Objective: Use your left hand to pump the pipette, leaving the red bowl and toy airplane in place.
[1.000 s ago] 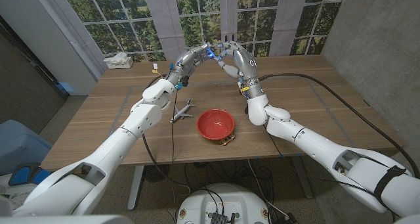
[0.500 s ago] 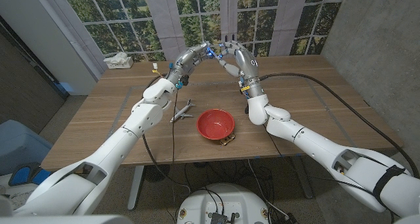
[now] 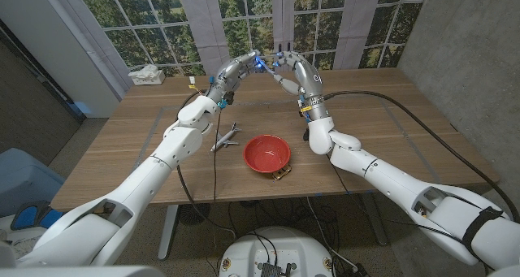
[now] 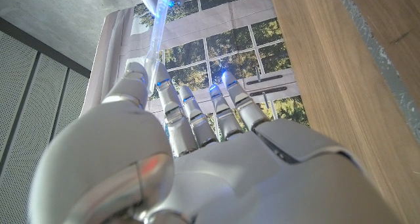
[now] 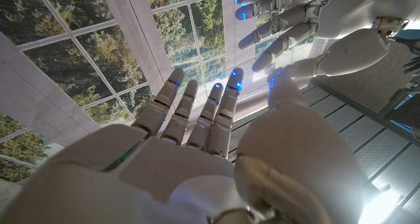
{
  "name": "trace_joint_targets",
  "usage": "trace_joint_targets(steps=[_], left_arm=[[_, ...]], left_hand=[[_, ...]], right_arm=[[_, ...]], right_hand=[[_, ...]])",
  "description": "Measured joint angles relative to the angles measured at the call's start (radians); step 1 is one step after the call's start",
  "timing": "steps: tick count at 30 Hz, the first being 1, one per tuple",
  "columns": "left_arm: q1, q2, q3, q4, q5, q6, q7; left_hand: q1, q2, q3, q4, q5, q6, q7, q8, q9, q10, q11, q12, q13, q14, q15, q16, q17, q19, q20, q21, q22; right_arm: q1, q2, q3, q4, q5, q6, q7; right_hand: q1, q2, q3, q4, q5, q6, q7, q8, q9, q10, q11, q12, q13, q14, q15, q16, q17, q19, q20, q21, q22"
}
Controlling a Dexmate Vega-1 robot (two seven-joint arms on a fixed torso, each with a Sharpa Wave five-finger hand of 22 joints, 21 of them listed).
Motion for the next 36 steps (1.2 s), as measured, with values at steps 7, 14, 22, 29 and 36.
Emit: trace_joint_targets(steps=[7, 14, 22, 29, 36], left_arm=[[-0.002, 0.003, 0.005, -0.018, 0.008, 0.002, 0.01], [0.003, 0.011, 0.006, -0.036, 0.016, 0.013, 0.021], [0.014, 0.025, 0.007, -0.066, 0.026, 0.029, 0.035], [0.027, 0.047, 0.007, -0.105, 0.033, 0.047, 0.048], [0.041, 0.072, 0.004, -0.147, 0.041, 0.066, 0.057]], left_hand=[[-0.001, 0.0, 0.004, -0.004, 0.0, 0.005, -0.005, -0.009, 0.0, 0.0, 0.0, 0.0, 0.0, 0.002, -0.002, 0.0, 0.0, 0.0, 0.0, 0.0, 0.0], [-0.001, 0.0, 0.008, 0.0, 0.0, 0.005, -0.005, -0.009, 0.0, 0.0, 0.0, 0.0, 0.0, 0.002, -0.002, 0.0, 0.0, 0.0, 0.0, 0.004, 0.0], [-0.001, 0.0, 0.008, 0.0, 0.0, 0.005, -0.005, -0.015, 0.0, 0.0, 0.0, 0.0, 0.0, 0.002, -0.002, 0.0, 0.0, 0.0, 0.0, 0.004, 0.0], [-0.001, 0.0, 0.012, -0.004, 0.0, 0.011, -0.01, -0.015, 0.0, 0.0, 0.0, 0.0, 0.0, 0.001, -0.002, -0.007, 0.0, 0.005, -0.005, 0.004, 0.0], [-0.001, 0.0, 0.012, -0.004, 0.0, 0.01, -0.01, -0.015, 0.0, 0.0, 0.0, -0.008, 0.0, 0.001, -0.002, -0.007, 0.0, 0.005, -0.005, 0.004, 0.0]], right_arm=[[-0.018, -0.013, 0.025, -0.012, 0.092, 0.03, 0.081], [-0.035, -0.022, 0.057, -0.013, 0.178, 0.1, 0.151], [-0.053, -0.018, 0.098, 0.012, 0.294, 0.198, 0.245], [-0.071, -0.007, 0.138, 0.033, 0.397, 0.28, 0.329], [-0.097, 0.001, 0.177, 0.035, 0.476, 0.321, 0.39]], right_hand=[[-0.126, 0.003, -0.041, 0.041, 0.0, -0.103, 0.024, -0.054, -0.008, -0.052, 0.038, -0.008, 0.002, -0.019, 0.002, -0.011, 0.01, -0.02, 0.02, -0.01, 0.005], [-0.241, 0.007, -0.081, 0.081, 0.0, -0.134, 0.042, -0.083, -0.013, -0.075, 0.061, -0.014, -0.007, -0.03, 0.002, -0.016, 0.018, -0.038, 0.037, -0.023, 0.005], [-0.325, 0.023, -0.107, 0.116, 0.0, -0.138, 0.058, -0.095, -0.014, -0.081, 0.082, -0.011, -0.013, -0.03, 0.002, -0.016, 0.024, -0.054, 0.046, -0.028, 0.005], [-0.373, 0.045, -0.11, 0.135, 0.0, -0.124, 0.073, -0.095, -0.018, -0.073, 0.102, -0.009, -0.017, -0.03, 0.002, -0.016, 0.028, -0.058, 0.051, -0.027, 0.01], [-0.38, 0.052, -0.11, 0.135, 0.0, -0.118, 0.071, -0.097, -0.018, -0.073, 0.102, -0.009, -0.022, -0.03, 0.002, -0.016, 0.028, -0.059, 0.052, -0.027, 0.01]])
